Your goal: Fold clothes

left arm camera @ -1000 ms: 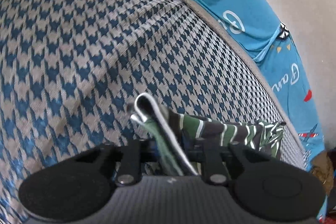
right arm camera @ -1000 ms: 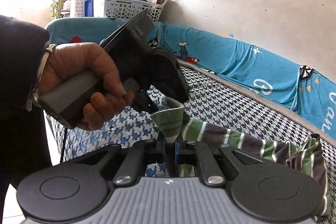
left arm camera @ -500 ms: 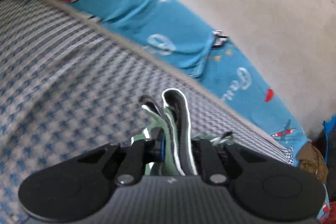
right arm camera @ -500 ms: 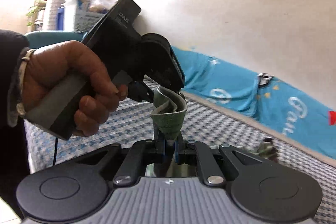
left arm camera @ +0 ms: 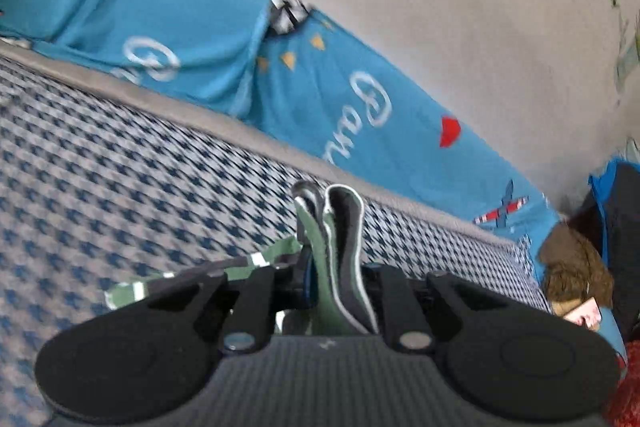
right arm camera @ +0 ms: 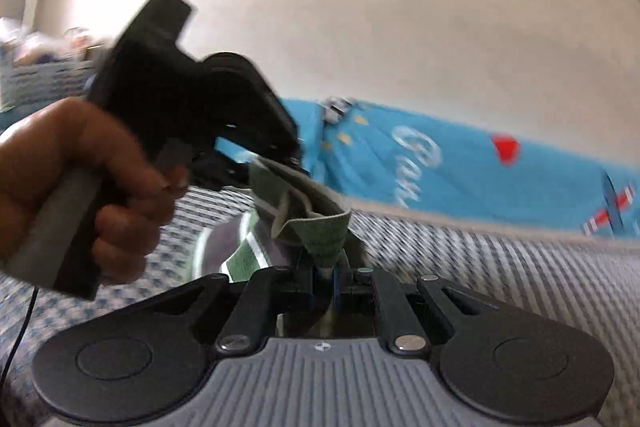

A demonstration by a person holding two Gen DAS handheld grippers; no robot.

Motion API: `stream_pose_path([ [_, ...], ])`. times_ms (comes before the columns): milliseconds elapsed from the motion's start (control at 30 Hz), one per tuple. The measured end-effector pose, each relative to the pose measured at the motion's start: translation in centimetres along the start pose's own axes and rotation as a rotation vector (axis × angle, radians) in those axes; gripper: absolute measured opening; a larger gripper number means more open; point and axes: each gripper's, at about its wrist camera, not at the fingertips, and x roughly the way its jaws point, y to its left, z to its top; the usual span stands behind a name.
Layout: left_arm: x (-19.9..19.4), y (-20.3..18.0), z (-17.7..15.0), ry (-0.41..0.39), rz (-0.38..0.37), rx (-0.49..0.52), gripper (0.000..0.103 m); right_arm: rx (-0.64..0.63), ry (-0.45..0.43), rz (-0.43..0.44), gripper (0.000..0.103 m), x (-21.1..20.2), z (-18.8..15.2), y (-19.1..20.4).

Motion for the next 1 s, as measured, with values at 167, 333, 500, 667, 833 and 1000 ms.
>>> stream_pose_path([
  [167,3.9,-0.6,-2.0,0.069,-0.018,0.029,0.056,0.092,0.149,-0.072,0.016,2.0,-1.5,-1.8],
  [333,2.6,-0.4,-1.7,0.029,-0.070,-0.038,0.088,0.145,0.262,-0.203,0.029,3.0,-2.9,-3.6],
  [500,-0.8,0.4,-0.4,-0.030,-0.019,-0.017,0.093,0.203,0.224,-0.255,0.030,1.8,-2.7,-5.1],
  [667,-3.8,1.8,0.1,-0.054,0.057,-0.001,0.097,0.146,0.186,-0.169,0.030,1.2,-2.0,-3.7],
  [833,-5.2,4.2,-1.0,-0.014,0.134,-0.001,0.097,0.106,0.182,-0.055,0.031,1.2,-1.8,-2.0],
  [1000,-4.8,5.8,-1.9,0.029,0.190,0.011,0.097,0.105,0.202,0.020,0.031,1.4,-1.8,-1.2],
])
